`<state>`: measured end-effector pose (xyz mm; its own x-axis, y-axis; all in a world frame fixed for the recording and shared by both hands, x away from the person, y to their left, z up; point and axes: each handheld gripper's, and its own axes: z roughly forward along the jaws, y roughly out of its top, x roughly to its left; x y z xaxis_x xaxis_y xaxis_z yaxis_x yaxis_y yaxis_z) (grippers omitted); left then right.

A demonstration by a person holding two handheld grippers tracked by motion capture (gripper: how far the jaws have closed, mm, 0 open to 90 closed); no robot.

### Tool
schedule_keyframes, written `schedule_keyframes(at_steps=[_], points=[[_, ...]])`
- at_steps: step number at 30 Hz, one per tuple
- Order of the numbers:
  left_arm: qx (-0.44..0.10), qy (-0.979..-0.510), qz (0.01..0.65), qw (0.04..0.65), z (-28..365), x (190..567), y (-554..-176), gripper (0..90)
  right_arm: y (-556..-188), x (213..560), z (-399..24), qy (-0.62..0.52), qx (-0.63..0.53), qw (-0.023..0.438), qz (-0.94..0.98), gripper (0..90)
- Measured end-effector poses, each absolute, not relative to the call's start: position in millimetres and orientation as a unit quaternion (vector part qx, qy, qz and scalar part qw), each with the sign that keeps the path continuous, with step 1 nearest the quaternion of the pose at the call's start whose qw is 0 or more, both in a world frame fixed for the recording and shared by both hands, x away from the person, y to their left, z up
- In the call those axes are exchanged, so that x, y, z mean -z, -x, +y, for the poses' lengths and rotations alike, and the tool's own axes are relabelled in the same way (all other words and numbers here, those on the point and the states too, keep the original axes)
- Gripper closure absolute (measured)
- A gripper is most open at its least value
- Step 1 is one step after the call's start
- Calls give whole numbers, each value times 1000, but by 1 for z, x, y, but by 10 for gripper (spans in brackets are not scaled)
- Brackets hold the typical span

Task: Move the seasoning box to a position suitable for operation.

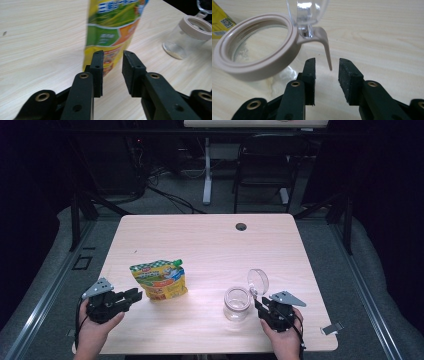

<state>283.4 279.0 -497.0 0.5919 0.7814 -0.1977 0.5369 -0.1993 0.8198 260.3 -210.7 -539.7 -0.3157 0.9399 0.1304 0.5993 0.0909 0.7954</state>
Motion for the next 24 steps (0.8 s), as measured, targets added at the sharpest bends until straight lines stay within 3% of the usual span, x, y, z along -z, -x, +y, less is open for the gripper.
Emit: schedule_keyframes(at_steps=[13,24], points=[[-107,-750,460,464,288,515,-302,476,-239,536,-215,-540,-406,197,711,587],[-95,-765,436,464,270,519,-318,480,-234,544,-229,-561,-408,188,695,582]])
